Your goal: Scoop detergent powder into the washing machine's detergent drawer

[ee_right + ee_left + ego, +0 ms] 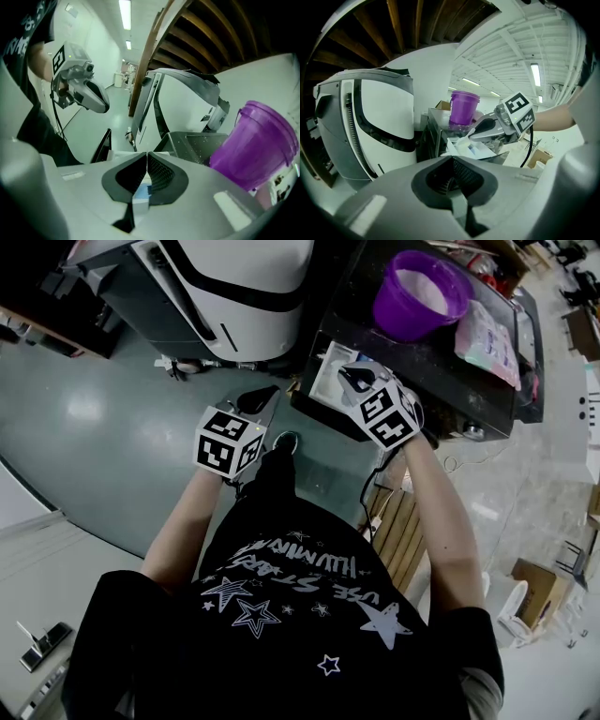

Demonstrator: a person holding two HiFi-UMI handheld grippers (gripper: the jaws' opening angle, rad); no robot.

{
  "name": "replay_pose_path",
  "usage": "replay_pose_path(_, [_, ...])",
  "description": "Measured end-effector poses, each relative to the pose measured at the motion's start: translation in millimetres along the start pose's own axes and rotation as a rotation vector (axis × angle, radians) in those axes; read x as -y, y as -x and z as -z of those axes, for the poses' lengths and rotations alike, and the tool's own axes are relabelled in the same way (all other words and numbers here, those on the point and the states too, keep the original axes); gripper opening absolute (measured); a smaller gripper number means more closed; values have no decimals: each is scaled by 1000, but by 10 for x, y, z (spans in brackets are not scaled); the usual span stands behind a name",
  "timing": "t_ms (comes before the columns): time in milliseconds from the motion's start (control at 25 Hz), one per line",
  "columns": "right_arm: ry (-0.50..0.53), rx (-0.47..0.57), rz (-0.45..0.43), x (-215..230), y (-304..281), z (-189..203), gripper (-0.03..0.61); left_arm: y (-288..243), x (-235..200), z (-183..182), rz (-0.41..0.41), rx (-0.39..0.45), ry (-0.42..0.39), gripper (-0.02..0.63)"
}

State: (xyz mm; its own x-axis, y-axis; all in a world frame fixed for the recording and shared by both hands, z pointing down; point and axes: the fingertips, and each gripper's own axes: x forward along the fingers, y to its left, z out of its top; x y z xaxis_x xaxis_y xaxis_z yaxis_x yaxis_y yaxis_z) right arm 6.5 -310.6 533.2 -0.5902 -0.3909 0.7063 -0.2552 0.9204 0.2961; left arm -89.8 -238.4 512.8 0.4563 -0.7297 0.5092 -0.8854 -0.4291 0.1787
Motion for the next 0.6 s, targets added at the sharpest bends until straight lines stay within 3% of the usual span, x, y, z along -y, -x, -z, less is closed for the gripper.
replay_pose_path(600, [526, -72, 145, -43, -77, 44, 34, 5, -5, 20, 1, -4, -8, 1])
